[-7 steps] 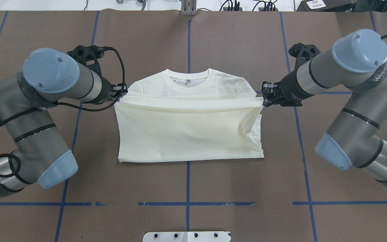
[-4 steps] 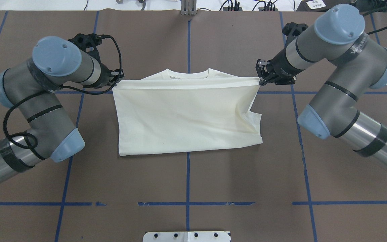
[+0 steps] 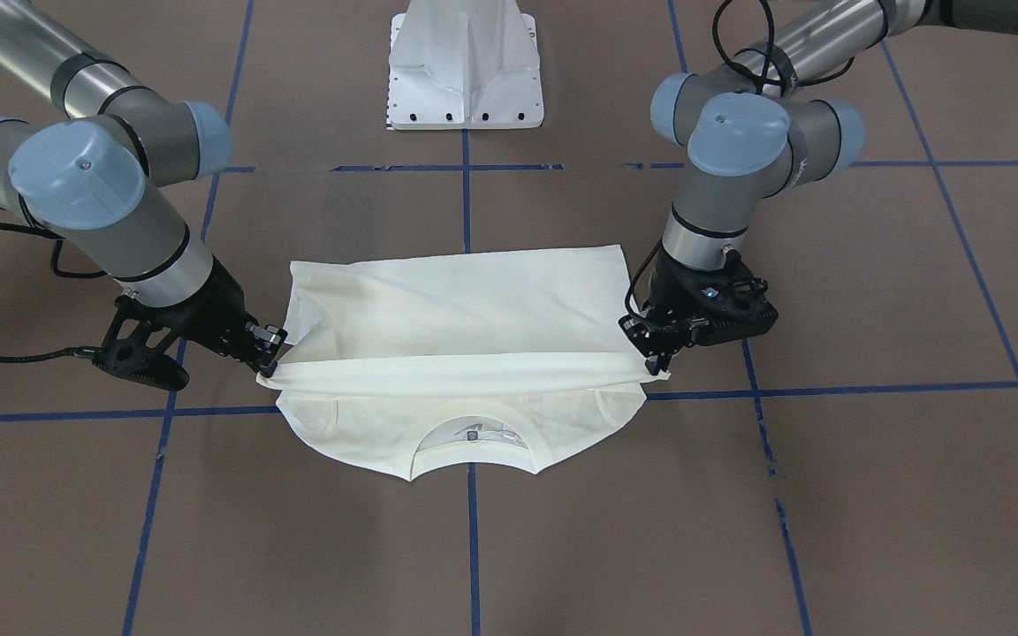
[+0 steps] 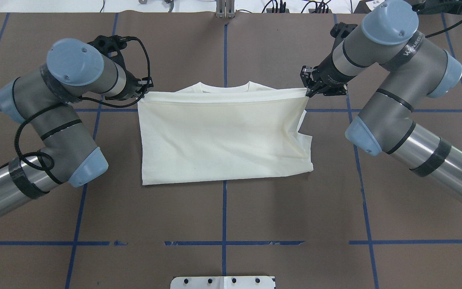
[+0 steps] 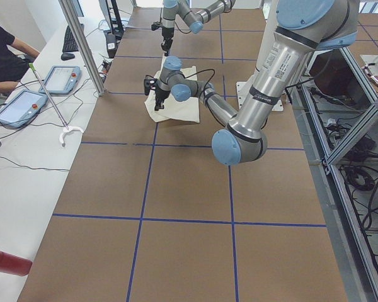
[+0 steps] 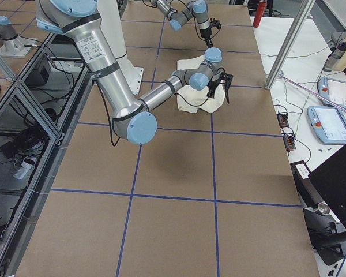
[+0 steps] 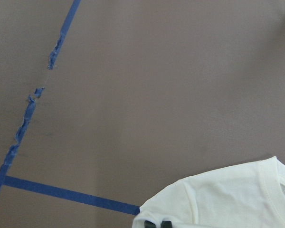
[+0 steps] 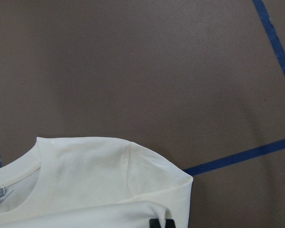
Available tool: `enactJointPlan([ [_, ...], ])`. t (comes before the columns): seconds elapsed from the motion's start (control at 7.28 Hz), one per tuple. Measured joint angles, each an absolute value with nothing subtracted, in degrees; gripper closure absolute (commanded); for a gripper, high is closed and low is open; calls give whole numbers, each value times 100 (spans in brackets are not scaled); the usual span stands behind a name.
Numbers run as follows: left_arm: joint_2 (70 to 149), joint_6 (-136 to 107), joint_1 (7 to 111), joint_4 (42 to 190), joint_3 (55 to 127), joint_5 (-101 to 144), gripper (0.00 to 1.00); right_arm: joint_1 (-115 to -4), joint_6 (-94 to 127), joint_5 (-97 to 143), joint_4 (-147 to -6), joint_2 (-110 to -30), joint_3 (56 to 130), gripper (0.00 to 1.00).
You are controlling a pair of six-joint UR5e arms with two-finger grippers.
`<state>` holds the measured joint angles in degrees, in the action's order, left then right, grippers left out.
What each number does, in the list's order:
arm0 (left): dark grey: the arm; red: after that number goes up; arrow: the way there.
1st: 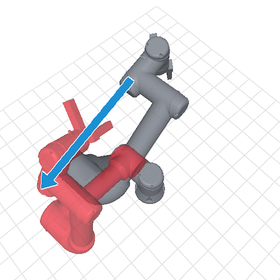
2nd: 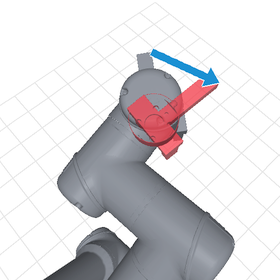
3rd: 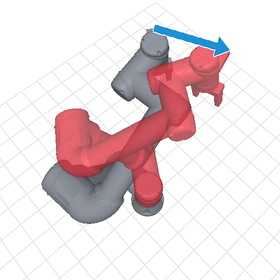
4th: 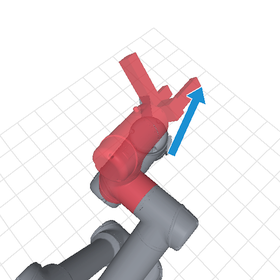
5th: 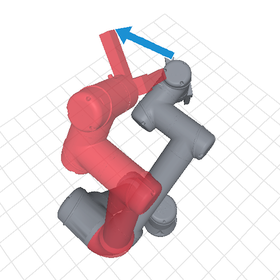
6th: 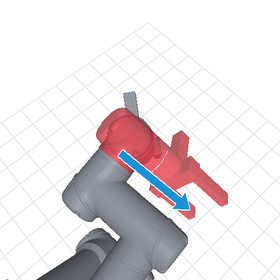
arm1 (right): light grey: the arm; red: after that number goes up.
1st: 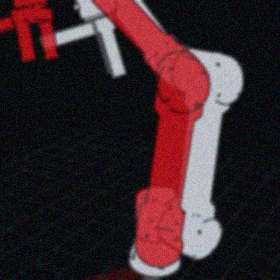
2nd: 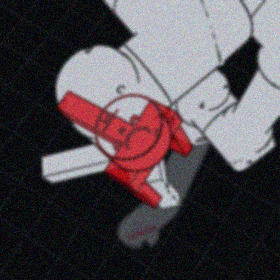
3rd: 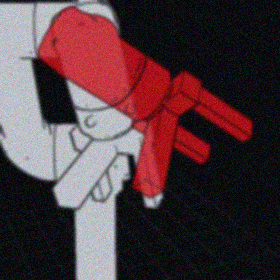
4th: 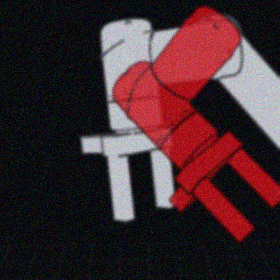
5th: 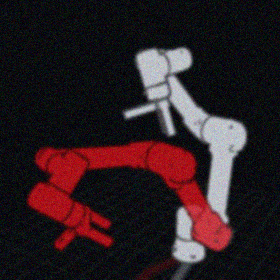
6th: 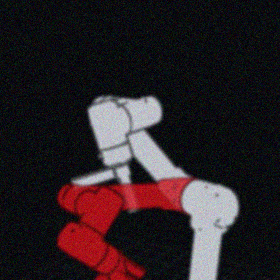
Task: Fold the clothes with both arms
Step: 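Open both grippers to release the folded hem at the collar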
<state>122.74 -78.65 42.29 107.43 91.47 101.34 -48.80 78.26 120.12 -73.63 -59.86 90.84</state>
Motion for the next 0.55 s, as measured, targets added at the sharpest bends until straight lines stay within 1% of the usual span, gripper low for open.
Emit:
enactJointPlan([
  [0.14, 12443, -8080, 4198, 10739, 8986, 10134, 68, -4853, 7823, 11995, -7359, -5975, 9053, 95],
  [0.27, 12524, -8195, 4165, 10739, 8899, 10132, 28, -4832, 7821, 11977, -7358, -5974, 9038, 4],
  [0.41, 12552, -8227, 4146, 10738, 8855, 10128, 0, -4816, 7817, 11956, -7357, -5973, 9013, 0],
  [0.55, 12555, -8214, 4144, 10728, 8833, 10128, 0, -4812, 7813, 11946, -7357, -5970, 8985, 0],
])
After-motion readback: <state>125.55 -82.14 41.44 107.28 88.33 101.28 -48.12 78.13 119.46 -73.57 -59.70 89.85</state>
